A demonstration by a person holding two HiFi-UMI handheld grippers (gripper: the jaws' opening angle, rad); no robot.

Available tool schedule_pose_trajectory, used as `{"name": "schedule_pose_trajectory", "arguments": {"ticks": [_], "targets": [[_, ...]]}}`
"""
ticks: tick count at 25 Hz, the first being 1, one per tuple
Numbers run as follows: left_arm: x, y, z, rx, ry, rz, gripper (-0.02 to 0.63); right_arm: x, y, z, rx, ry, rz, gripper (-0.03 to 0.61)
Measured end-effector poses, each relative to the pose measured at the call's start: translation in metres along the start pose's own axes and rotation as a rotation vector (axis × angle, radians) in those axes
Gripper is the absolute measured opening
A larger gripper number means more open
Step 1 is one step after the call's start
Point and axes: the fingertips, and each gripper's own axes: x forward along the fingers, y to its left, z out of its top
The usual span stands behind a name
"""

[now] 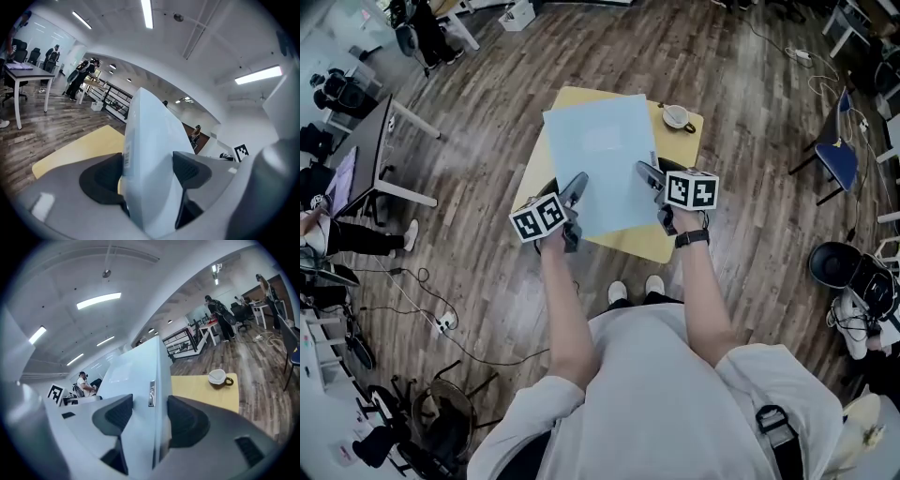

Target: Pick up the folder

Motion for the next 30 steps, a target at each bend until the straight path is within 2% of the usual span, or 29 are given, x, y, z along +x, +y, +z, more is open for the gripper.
{"name": "schedule_pose_trajectory", "arguments": {"ticks": [4, 13, 30], "targets": [[-0.008, -0.016, 0.032, 0.045, -0.07, -0.036, 0.345, -0.006, 0.016, 0.03, -0.052, -0.054, 0.025, 0.244], [-0.026, -0.042, 0.089, 0.126, -0.186, -0.06, 0.345, -0.021, 0.046, 0.089, -0.15, -0.172, 0.064, 0.239], [-0.064, -0.084, 0.156, 0.266, -0.359, -0.101, 0.347, -0.054, 0.099, 0.161, -0.337, -0.314, 0.084, 0.233]]}}
